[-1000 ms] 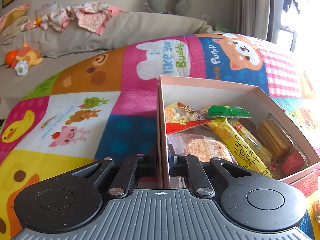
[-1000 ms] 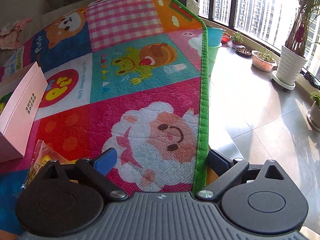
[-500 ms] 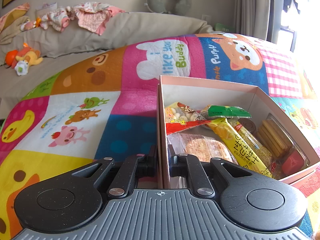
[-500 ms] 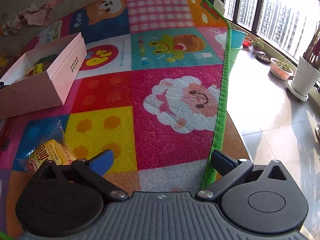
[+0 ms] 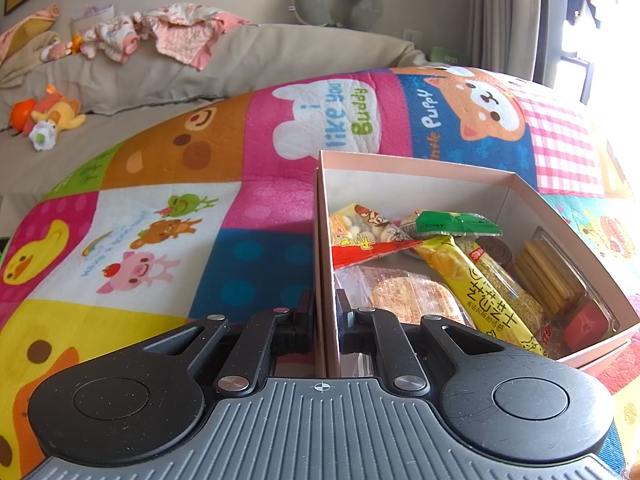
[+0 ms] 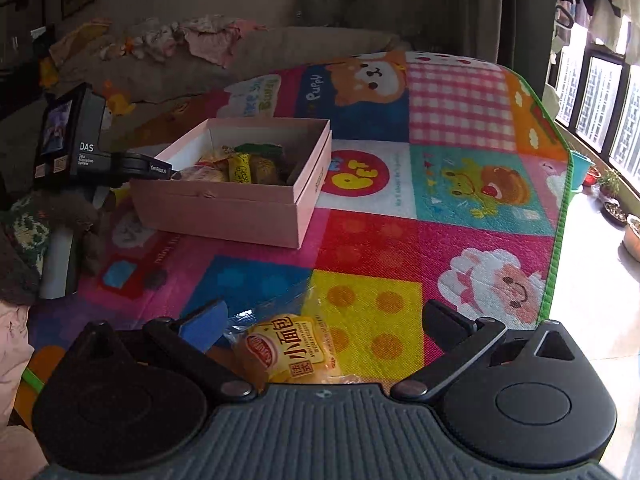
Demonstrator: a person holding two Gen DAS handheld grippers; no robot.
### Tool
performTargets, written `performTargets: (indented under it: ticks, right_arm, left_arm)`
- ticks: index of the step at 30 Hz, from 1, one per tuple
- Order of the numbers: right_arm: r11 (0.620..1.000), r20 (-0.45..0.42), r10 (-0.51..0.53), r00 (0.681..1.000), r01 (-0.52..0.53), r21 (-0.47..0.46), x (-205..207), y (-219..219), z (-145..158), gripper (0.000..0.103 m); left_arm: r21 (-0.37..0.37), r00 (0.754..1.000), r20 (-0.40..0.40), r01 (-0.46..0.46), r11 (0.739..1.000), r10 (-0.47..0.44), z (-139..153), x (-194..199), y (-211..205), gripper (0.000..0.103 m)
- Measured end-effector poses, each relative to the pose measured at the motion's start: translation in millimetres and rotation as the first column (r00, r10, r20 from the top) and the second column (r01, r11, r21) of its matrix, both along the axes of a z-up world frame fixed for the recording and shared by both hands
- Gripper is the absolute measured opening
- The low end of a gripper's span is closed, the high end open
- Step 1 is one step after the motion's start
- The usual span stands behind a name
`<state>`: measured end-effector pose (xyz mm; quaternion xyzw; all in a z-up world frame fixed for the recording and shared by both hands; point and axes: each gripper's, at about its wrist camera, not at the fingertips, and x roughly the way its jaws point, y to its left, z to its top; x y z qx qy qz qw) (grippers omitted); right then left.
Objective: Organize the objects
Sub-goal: 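Move the right tool back across the mat to the yellow bun packet, then close the right tool on the yellow bun packet and lift it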
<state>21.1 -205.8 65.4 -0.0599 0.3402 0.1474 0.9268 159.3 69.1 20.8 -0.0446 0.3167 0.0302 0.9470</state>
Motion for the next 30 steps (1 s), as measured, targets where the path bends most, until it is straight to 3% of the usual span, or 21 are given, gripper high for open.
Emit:
performTargets:
  ticks: [5, 9, 13, 19, 25, 28, 30]
  right_arm:
    - [0.995, -0.055, 0.061, 0.997, -0.065, -0.070, 14.2, 31.0, -23.4, 0.103]
    - [0.994, -0.035, -0.039, 0.999, 0.035, -0.104, 28.1, 29.0, -31.9, 0.103]
    - [0.984, -0.063, -0.169, 0.984, 0.165, -0.064, 42.1, 1.0, -32.8, 0.103]
    - [0.990, -0.228, -0.074, 0.971, 0.099, 0.100, 28.1, -19.6, -35.4, 0.103]
    - [0.990, -0.260, -0.053, 0.964, 0.085, 0.110, 26.6, -5.7, -40.1, 0.102]
    - [0.997, -0.242, -0.017, 0.970, 0.036, 0.074, 22.1, 7.7, -39.0, 0.093]
    - [0.999, -0.223, -0.008, 0.975, 0.016, 0.034, 19.6, 16.5, -37.9, 0.079]
  left_arm:
    - [0.000, 1.000, 0.000, 0.000, 1.000, 0.000, 0.0, -0.1, -0.2, 0.012]
    - [-0.001, 1.000, 0.000, 0.000, 1.000, 0.000, 0.0, 0.0, 0.0, 0.012]
    - [0.000, 1.000, 0.000, 0.000, 1.000, 0.000, 0.1, 0.0, 0.0, 0.012]
    - [0.000, 1.000, 0.000, 0.000, 1.000, 0.000, 0.1, 0.0, 0.1, 0.012]
    - [-0.001, 1.000, 0.000, 0.000, 1.000, 0.000, 0.1, 0.0, 0.1, 0.012]
    - [-0.001, 1.000, 0.000, 0.000, 1.000, 0.000, 0.1, 0.0, 0.1, 0.012]
    - [-0.001, 1.000, 0.000, 0.000, 1.000, 0.000, 0.1, 0.0, 0.1, 0.012]
